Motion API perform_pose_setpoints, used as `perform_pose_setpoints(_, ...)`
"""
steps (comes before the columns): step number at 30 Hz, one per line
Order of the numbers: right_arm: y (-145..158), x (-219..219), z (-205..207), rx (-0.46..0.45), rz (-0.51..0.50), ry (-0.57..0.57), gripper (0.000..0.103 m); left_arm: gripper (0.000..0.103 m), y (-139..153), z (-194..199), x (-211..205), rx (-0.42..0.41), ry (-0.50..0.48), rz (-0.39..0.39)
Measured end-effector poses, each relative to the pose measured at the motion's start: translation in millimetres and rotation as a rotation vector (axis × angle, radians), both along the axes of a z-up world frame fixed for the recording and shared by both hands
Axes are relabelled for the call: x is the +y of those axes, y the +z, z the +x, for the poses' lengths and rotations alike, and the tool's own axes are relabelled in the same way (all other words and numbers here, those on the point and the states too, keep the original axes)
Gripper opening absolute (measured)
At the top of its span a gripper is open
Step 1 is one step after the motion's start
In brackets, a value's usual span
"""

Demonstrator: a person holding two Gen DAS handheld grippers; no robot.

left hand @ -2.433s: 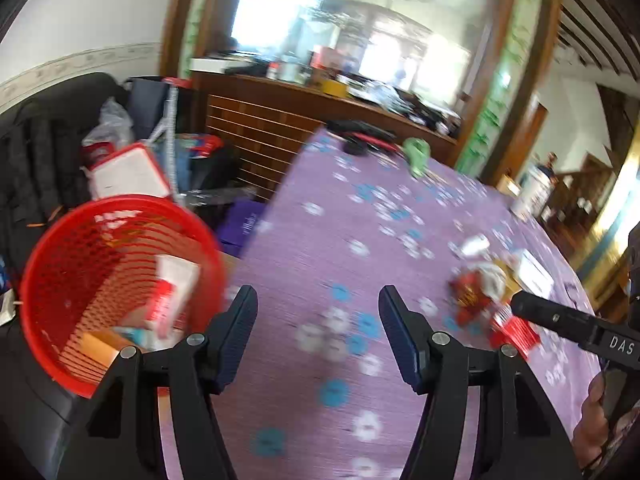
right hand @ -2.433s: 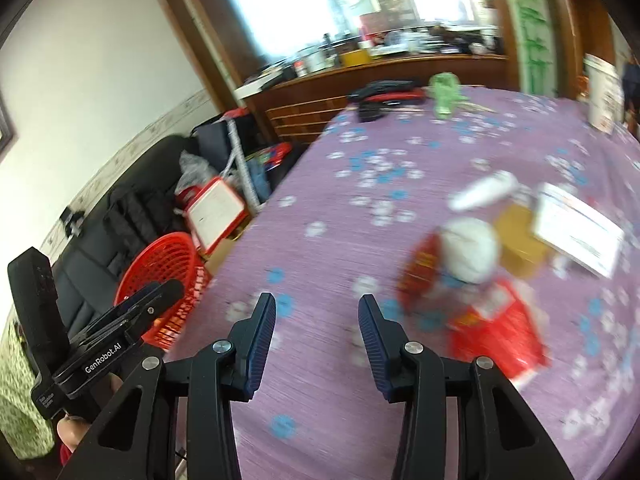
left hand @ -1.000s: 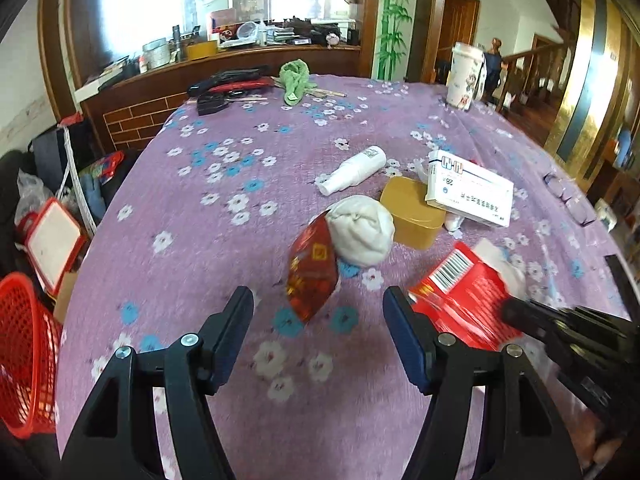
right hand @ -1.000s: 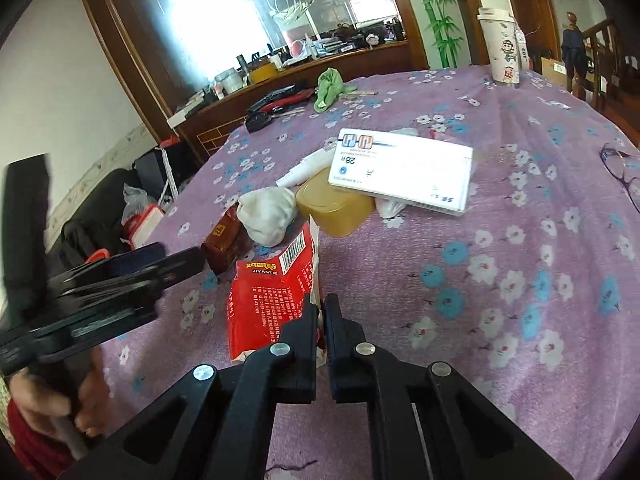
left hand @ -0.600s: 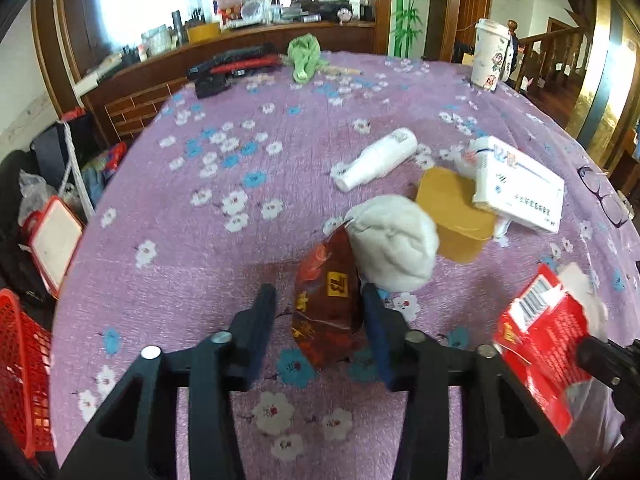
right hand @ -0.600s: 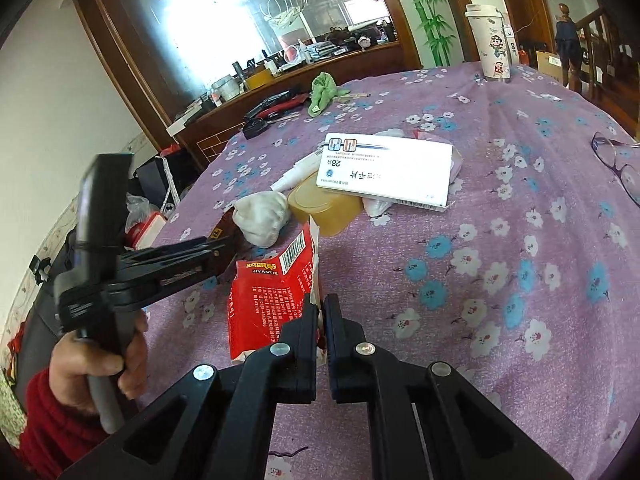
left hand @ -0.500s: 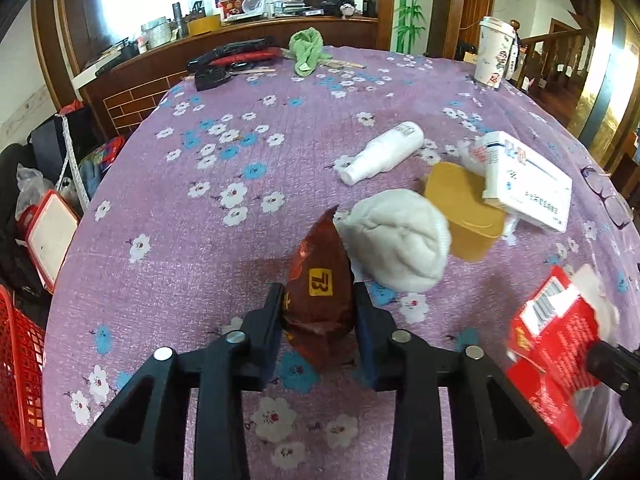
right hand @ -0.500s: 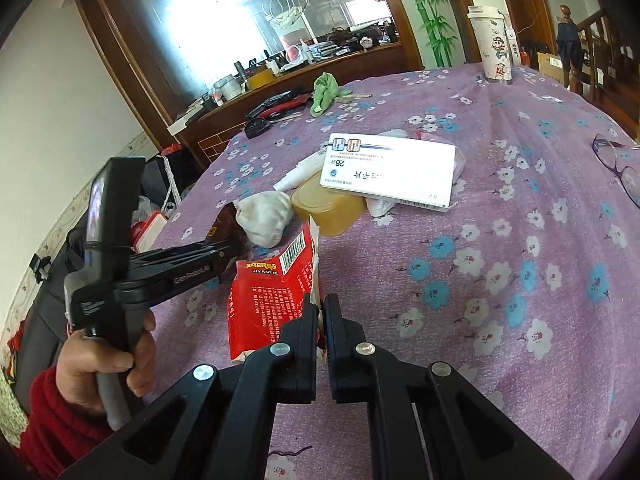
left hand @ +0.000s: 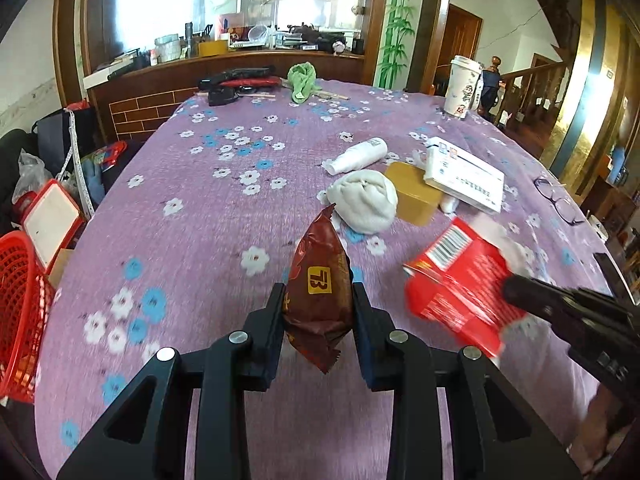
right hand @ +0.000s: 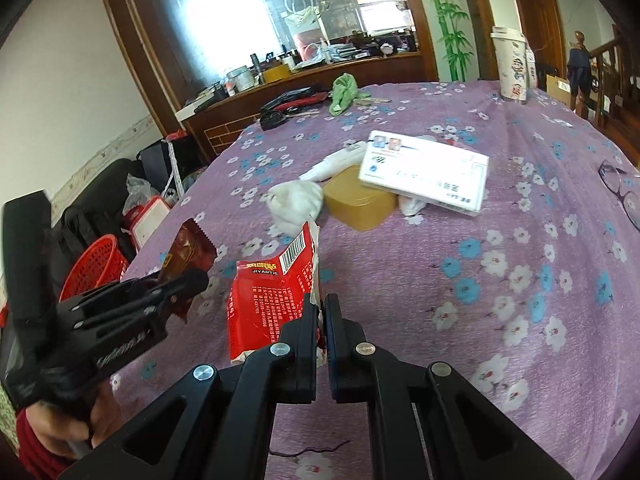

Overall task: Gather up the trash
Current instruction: 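Carry the brown and red snack packets in both tools over the red basket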

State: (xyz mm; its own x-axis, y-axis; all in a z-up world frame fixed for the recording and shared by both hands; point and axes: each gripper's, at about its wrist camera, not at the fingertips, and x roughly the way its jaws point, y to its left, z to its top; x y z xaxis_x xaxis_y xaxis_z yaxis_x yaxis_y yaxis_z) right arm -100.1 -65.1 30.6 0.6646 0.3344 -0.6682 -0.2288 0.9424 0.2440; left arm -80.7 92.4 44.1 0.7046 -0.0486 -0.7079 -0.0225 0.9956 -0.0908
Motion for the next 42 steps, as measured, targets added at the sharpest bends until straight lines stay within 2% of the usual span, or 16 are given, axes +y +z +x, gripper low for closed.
perform_pose_setpoints(9,3,9,-5,-0.007,-0.026,0.005,0.005,0.03,-7,-13,9,0.019,0.003,-0.044)
perform_pose_setpoints(42,2,23,-2,0.006,-0.05,0.032,0.005,0.03,-4,-18,16,0.016,0.015,-0.054)
